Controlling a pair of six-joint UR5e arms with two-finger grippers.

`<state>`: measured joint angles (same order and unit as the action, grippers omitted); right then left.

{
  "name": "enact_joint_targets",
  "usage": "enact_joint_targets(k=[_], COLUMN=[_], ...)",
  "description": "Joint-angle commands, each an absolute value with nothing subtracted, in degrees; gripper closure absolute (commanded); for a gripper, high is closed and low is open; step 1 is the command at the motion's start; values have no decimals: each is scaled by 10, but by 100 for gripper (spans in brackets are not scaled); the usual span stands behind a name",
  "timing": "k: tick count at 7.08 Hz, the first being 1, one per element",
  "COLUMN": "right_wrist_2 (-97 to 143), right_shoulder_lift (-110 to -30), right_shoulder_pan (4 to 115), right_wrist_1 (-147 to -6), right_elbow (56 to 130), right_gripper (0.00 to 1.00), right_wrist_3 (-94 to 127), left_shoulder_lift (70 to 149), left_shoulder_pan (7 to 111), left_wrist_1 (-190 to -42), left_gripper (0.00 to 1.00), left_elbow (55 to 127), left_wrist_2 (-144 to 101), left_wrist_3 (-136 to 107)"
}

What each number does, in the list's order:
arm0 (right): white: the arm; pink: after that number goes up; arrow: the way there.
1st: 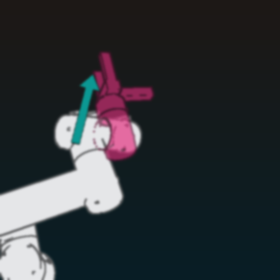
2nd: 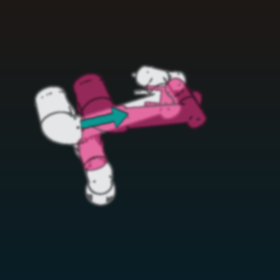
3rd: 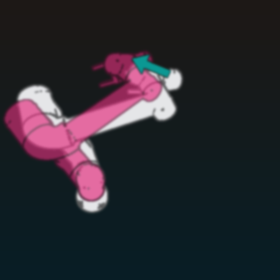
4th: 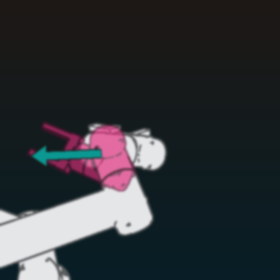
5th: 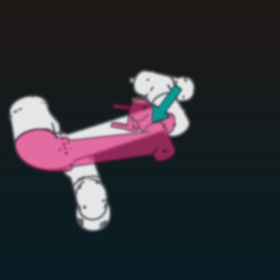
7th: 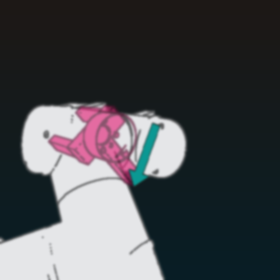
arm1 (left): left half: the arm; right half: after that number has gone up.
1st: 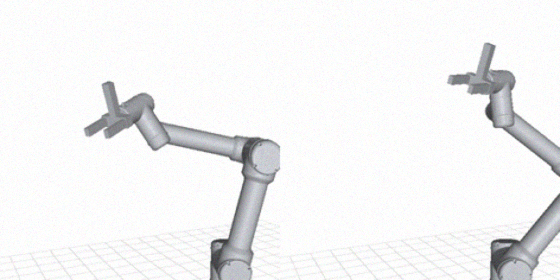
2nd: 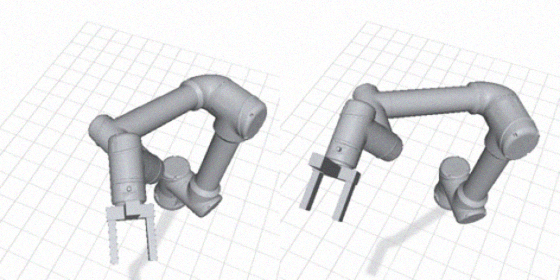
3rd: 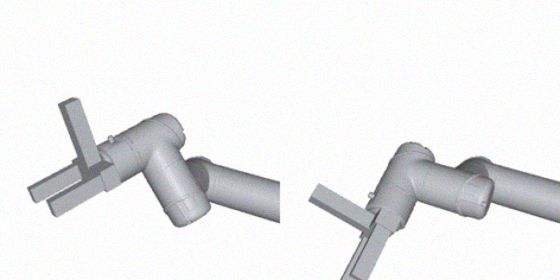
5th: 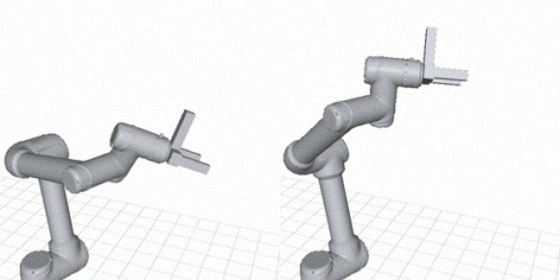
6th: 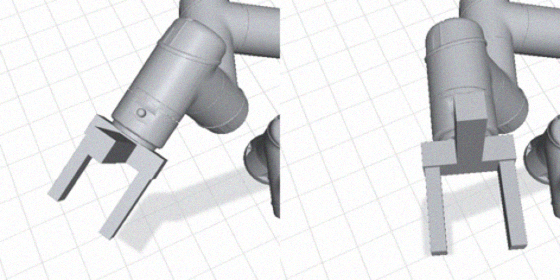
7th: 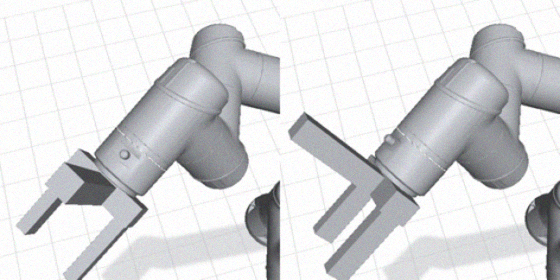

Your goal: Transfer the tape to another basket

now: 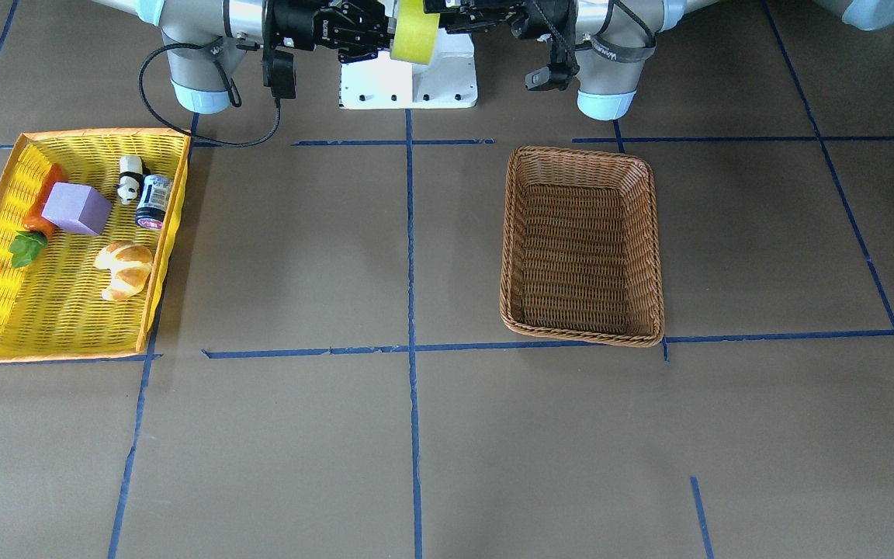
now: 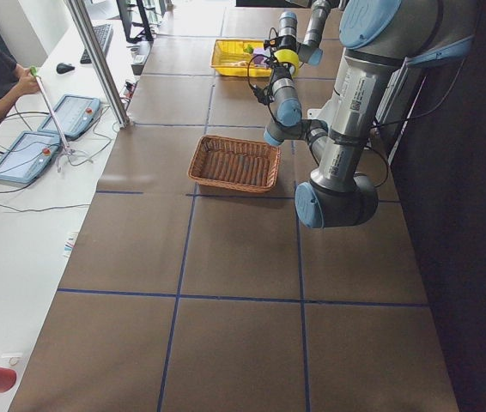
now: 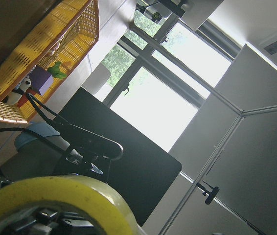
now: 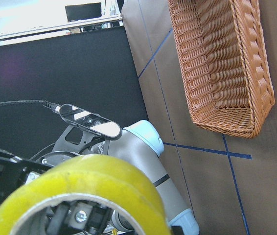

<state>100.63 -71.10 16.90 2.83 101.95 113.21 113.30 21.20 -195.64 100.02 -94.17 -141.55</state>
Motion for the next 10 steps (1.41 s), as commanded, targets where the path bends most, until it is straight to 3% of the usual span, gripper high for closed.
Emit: enact_joint_targets(k=[1,3,4,5,6,9,10], right_wrist_2=[1005,1005,1005,1004,1004,996,996], right_shoulder_lift=[-711,-711,-711,-711,-712,-712,-713], right_shoulder_pan=[168,168,168,168,168,169,169], right_wrist_1=[29,29,29,29,29,29,29], right_elbow=[1020,1020,1020,1020,1020,1022,1022], right_gripper=[97,97,66,1,0,0,0], right_wrist_3=[1132,1132,1132,1133,1133,1132,1132], left_shoulder_lift=[1132,1133,1130,1129,1130,1130,1130], left_shoulder_pan=[208,208,207,208,207,208,208], left_wrist_1=[-1956,-1956,-1956,-1956,-1956,-1956,-1956], left_gripper=[31,43,54,66,72,73,79], left_elbow=[1000,999,999,999,999,1000,1003], left_wrist_2=[-941,-941,-941,-942,-942,-943,-945], left_wrist_3=[-1415,-1415,-1415,-1415,-1415,-1414,-1413])
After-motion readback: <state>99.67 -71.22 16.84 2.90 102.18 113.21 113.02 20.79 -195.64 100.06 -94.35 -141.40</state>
